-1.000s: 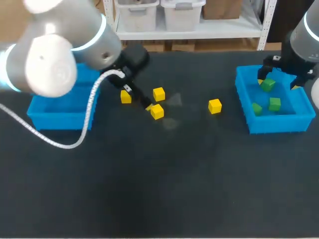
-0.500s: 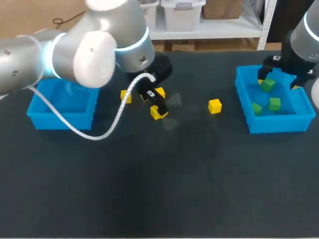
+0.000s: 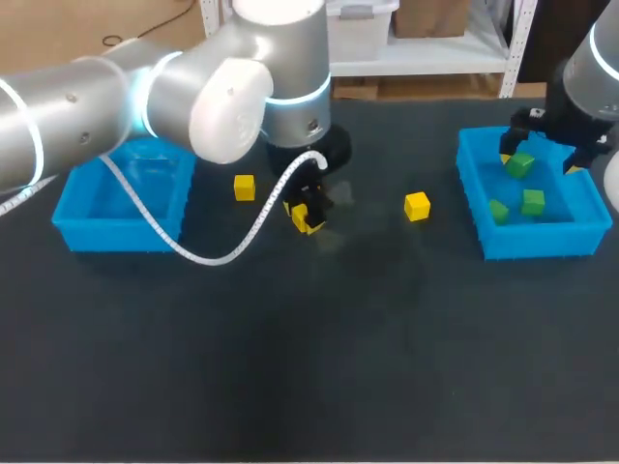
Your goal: Put the green cubes in the right bin and the yellow cubes in the left bin.
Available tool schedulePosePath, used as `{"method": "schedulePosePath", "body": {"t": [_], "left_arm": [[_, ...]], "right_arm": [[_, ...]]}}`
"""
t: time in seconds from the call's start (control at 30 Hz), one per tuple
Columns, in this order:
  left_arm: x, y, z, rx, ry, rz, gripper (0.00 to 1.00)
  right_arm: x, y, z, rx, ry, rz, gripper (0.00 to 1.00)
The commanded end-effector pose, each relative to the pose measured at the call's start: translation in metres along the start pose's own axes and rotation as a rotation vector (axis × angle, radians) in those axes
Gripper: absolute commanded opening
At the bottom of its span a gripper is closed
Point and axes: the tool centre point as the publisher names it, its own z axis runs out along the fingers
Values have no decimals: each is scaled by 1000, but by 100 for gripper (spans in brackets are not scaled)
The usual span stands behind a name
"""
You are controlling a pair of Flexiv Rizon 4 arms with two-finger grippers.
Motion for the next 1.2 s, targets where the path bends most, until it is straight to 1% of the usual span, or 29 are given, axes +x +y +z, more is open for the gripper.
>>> {"method": "schedulePosePath", "body": {"t": [0.03,0.1,0.2,0.3,0.37,0.5,0.63,0.77,0.83,0.97,1.1,1.2], "left_arm": [[-2,4,-1,-1,23,-14,0],[-1,7,-7,-4,5,-24,0],[-2,17,-23,-8,-43,-51,0],[2,33,-45,-31,-100,-85,0],[7,46,-60,-56,-129,-115,0],[27,79,-83,-137,-162,-188,0],[54,112,-102,-175,-204,-295,0],[83,137,-120,-211,-222,-385,0],[98,148,-125,-224,-225,-425,0],[125,161,-127,-248,-210,-482,0],[144,166,-118,-252,-181,-522,0],[153,171,-108,-250,-157,-552,0]], "right_arm": [[2,0,-1,2,-8,2,100],[2,0,-1,2,-8,2,100],[2,0,-1,2,-8,2,100],[2,0,-1,2,-8,2,100],[2,0,-1,2,-8,2,100],[2,0,-1,2,-8,2,100],[2,0,-1,2,-8,2,100],[2,0,-1,2,-8,2,100],[2,0,-1,2,-8,2,100],[2,0,-1,2,-8,2,100],[2,0,-1,2,-8,2,100],[2,0,-1,2,-8,2,100]]}}
